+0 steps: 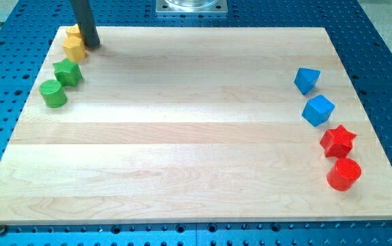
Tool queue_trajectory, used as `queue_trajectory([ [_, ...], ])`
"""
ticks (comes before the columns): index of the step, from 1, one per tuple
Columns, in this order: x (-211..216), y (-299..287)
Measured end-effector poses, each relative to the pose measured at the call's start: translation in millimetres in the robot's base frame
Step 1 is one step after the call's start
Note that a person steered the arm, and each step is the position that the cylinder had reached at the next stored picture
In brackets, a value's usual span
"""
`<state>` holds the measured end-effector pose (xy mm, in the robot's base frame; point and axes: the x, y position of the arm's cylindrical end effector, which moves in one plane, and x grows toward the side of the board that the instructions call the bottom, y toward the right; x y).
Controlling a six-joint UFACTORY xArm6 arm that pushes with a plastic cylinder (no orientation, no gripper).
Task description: Adjust the green star to the top of the green circle
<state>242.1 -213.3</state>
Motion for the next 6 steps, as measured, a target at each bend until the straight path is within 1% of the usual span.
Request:
queue_trajectory([
  [1,19.3,44.6],
  [2,56.4,83.2],
  [3,83.1,64.7],
  [5,103.6,3.1],
  [6,130.0,7.3],
])
